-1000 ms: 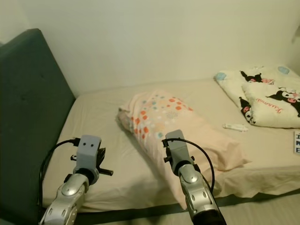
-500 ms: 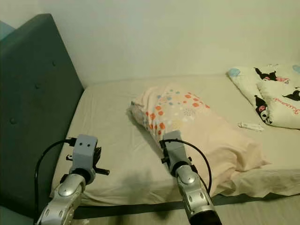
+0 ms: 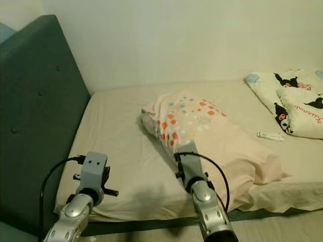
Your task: Clean up the room
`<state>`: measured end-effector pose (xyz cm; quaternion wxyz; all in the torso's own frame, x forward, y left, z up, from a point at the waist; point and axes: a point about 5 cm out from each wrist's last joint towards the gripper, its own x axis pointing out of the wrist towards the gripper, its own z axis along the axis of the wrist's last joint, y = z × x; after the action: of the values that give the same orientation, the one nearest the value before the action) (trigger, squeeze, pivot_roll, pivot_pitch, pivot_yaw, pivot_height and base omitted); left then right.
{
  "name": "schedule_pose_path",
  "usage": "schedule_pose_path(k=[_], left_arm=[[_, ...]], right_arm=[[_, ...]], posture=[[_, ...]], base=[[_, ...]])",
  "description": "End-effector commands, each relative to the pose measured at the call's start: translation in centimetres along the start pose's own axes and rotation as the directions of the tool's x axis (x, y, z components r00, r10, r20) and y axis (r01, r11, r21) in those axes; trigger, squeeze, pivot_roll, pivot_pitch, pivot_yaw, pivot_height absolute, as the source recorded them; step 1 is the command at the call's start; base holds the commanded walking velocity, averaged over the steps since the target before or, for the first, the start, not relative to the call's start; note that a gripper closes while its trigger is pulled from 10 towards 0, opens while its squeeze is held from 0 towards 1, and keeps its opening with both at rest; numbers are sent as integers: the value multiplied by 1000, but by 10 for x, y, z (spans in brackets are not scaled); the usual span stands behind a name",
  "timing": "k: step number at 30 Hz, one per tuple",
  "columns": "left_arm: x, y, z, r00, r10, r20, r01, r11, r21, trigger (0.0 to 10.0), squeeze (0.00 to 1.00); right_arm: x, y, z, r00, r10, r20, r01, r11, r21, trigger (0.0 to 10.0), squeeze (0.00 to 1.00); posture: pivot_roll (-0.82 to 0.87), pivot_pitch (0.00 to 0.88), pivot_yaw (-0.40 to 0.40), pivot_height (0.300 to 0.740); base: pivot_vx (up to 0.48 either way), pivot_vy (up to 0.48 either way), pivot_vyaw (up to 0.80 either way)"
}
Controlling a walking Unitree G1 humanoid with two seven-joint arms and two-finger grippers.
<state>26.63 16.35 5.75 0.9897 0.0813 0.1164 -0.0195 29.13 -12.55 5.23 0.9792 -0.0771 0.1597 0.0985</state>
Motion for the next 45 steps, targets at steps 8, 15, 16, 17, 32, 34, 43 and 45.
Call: schedule_pose_path(k=[8, 15, 16, 17, 32, 34, 43, 45], left_arm=[[-14, 3, -63, 969, -10, -248, 20, 999, 36, 10000, 0], [-37, -13, -126, 851, -83, -519, 131, 990, 56, 10000, 0], [-42, -14, -134, 833, -69, -550, 113, 992, 48, 10000, 0], [-42, -14, -134, 833, -69, -550, 113, 992, 48, 10000, 0], [-51, -19, -148, 839, -11, -544, 30, 999, 27, 10000, 0], [-48, -24, -145, 846, -7, -533, -7, 1000, -25, 10000, 0], [-54, -33, -152, 825, -76, -560, 89, 996, -4, 10000, 0], [-60, -36, -158, 804, -97, -587, 109, 994, -16, 10000, 0]], right_arm=[[-36, 16, -71, 931, 249, -267, -253, 967, 19, 10000, 0], [-55, 6, -153, 817, 11, -576, -87, 991, -105, 10000, 0], [-58, 0, -158, 805, -46, -592, -33, 992, -122, 10000, 0], [-58, 0, -158, 805, -46, -592, -33, 992, -122, 10000, 0], [-56, -5, -158, 835, -84, -543, 31, 994, -105, 10000, 0], [-56, -9, -158, 846, -65, -529, 37, 997, -64, 10000, 0], [-60, -1, -163, 836, -63, -545, -9, 992, -129, 10000, 0], [-63, 0, -166, 830, -39, -556, -21, 995, -101, 10000, 0]], posture=[[-39, 49, -1, 727], [-44, 45, 2, 727], [-47, 46, 7, 727], [-47, 46, 7, 727], [-58, 58, 21, 727], [-61, 73, 29, 727], [-90, 56, 30, 727], [-78, 10, 17, 727]], base=[[0, 0, 0], [0, 0, 0], [0, 0, 0], [0, 0, 0], [0, 0, 0], [0, 0, 0], [0, 0, 0], [0, 0, 0]])
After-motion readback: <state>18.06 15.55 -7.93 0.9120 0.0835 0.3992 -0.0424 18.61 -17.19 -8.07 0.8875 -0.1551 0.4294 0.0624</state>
